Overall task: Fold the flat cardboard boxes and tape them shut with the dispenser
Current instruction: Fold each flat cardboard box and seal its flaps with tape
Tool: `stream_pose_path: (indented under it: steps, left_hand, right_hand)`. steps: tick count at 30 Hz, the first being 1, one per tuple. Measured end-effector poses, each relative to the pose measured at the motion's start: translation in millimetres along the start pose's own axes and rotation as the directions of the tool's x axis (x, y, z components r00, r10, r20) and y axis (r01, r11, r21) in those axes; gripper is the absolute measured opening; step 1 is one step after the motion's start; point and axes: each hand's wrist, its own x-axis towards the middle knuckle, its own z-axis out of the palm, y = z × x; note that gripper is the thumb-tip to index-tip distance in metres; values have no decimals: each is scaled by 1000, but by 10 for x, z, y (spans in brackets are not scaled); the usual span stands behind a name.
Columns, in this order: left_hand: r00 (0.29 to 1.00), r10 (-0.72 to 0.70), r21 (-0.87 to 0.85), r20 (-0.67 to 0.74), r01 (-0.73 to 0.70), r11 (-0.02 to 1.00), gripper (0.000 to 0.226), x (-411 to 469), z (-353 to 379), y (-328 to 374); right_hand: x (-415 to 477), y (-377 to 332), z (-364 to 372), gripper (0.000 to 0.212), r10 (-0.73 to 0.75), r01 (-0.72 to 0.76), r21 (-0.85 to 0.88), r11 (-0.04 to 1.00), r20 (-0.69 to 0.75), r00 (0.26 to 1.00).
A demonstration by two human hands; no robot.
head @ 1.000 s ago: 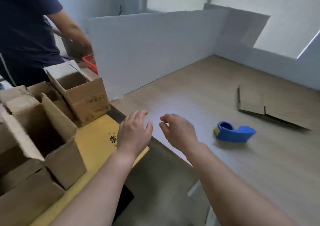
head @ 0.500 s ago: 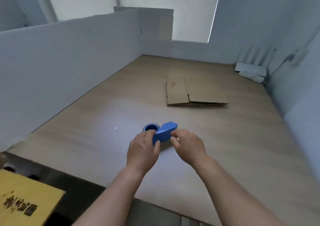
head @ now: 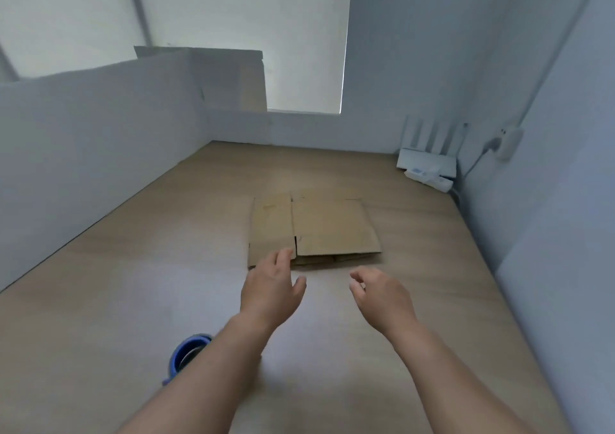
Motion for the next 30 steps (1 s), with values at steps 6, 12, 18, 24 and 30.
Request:
stream_pose_path:
  steps: [6, 12, 18, 24, 30]
  left_hand:
    - [994, -53, 54, 91, 48, 997, 56, 773, 230, -111]
    - [964, -206, 174, 169, 177, 969, 95, 1344, 652, -530]
    - [903, -351, 283, 250, 278, 918, 120, 1681, 1045, -806]
    - [925, -313, 244, 215, 259, 934, 107, 1676, 1241, -885]
    - [935, -297, 264, 191, 243, 934, 100, 1500, 1131, -914]
  right_hand:
    - [692, 308, 131, 33, 120, -119, -35, 992, 43, 992]
    - [1316, 615, 337, 53, 242, -231, -88, 969, 159, 957]
    - [1780, 831, 579, 103, 391, -376, -109, 920, 247, 887]
    - [1734, 748, 781, 90, 401, -388, -108, 915, 160, 902]
    - [1309, 613, 803, 75, 463, -450, 289, 845, 25, 886]
